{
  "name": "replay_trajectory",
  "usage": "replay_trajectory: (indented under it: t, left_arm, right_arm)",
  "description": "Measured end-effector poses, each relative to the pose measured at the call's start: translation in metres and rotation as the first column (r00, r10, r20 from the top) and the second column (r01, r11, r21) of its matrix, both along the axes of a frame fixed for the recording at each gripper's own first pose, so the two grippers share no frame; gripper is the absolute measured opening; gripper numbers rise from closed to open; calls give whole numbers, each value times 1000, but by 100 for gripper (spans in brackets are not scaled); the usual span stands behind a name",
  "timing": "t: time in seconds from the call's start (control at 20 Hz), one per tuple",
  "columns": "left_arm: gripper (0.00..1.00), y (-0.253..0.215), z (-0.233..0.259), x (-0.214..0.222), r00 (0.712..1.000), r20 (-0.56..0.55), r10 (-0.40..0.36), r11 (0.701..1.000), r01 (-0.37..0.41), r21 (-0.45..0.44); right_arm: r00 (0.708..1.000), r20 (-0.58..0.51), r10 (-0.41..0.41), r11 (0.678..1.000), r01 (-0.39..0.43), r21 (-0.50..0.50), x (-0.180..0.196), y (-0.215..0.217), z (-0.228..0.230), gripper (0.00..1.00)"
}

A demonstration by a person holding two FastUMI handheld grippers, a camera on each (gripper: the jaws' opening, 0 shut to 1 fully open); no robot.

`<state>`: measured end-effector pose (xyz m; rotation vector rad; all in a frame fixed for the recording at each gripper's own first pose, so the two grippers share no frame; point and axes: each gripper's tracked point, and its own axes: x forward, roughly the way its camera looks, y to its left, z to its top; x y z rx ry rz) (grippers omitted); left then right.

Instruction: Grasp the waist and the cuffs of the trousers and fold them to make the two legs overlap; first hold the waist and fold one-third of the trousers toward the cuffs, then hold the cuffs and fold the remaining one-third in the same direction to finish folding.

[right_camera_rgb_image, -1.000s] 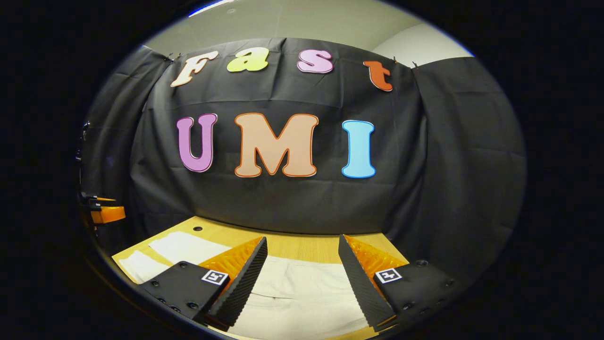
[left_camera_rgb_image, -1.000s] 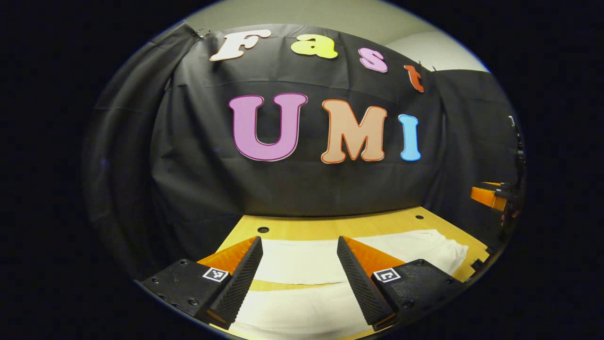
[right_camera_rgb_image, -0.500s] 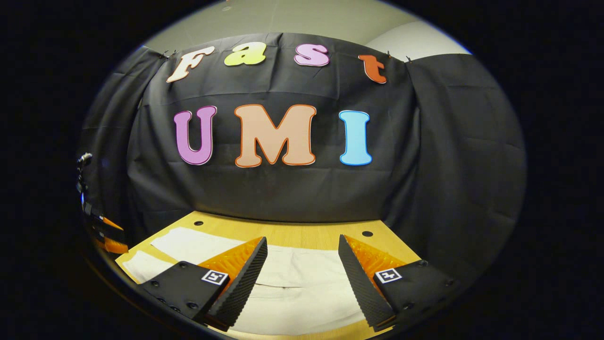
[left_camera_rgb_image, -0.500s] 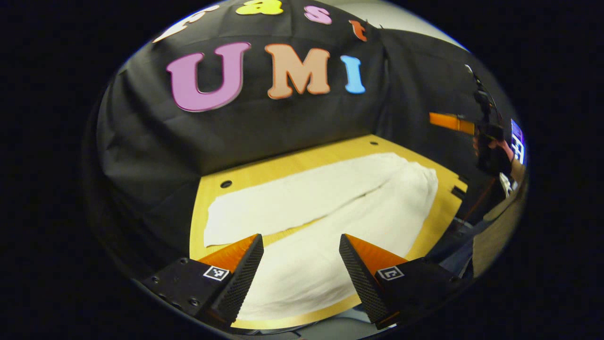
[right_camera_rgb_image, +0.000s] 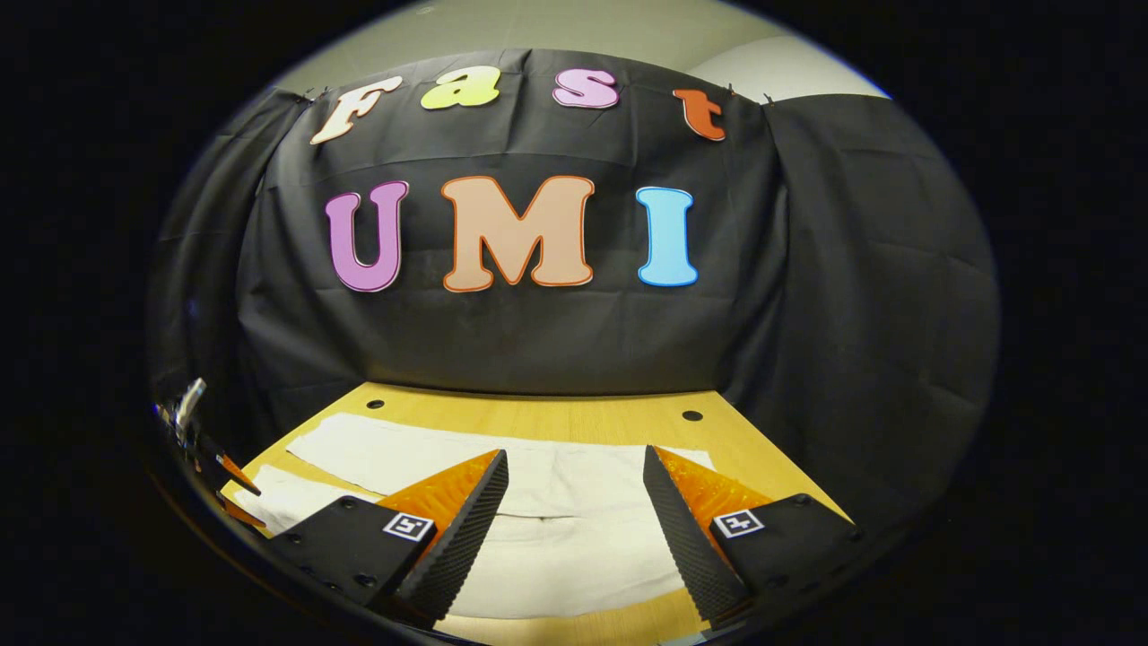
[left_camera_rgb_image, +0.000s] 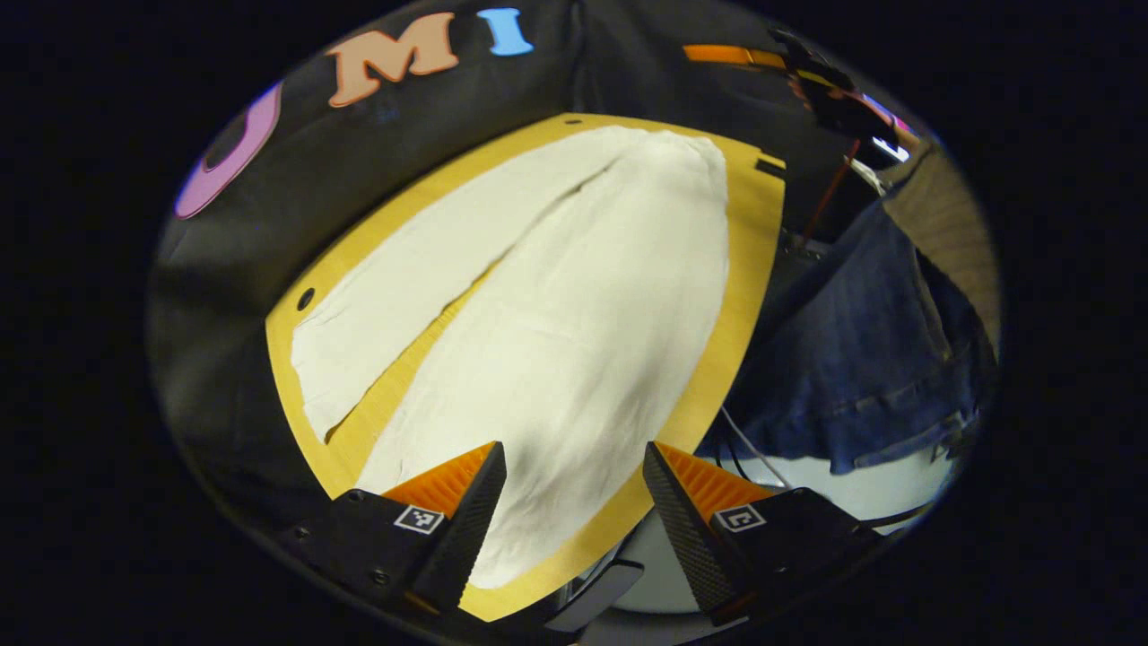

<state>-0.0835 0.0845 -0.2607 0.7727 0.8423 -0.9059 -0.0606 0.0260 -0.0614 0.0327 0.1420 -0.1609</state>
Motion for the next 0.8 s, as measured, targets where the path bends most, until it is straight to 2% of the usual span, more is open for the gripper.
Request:
replay_trajectory:
  t: [0.1,0.15,0.2,0.3,0.5,0.8]
  left_arm:
    - [91,14,-18,-8,998,-46,-45,996,48,73]
    - [87,21,-26,-11,996,-71,-57,993,64,102]
    - [89,26,-31,-12,993,-92,-68,988,80,129]
    - [88,36,-34,-11,990,-114,-85,978,105,179]
    - [85,43,-49,-9,982,-143,-122,960,154,233]
    - [82,40,-59,-3,970,-194,-143,945,192,265]
  right_arm:
    - [1000,-8,-16,1000,16,-3,-5,-6,-3,97]
    - [1000,-13,-22,1000,22,-3,-7,-8,-4,97]
    - [999,-19,-30,1000,30,-2,-8,-11,-6,97]
    - [999,-26,-43,999,43,-2,-9,-16,-7,97]
    - [997,-45,-59,998,58,-21,-10,-24,-12,97]
    - [996,-65,-57,998,55,-29,-6,-28,-17,97]
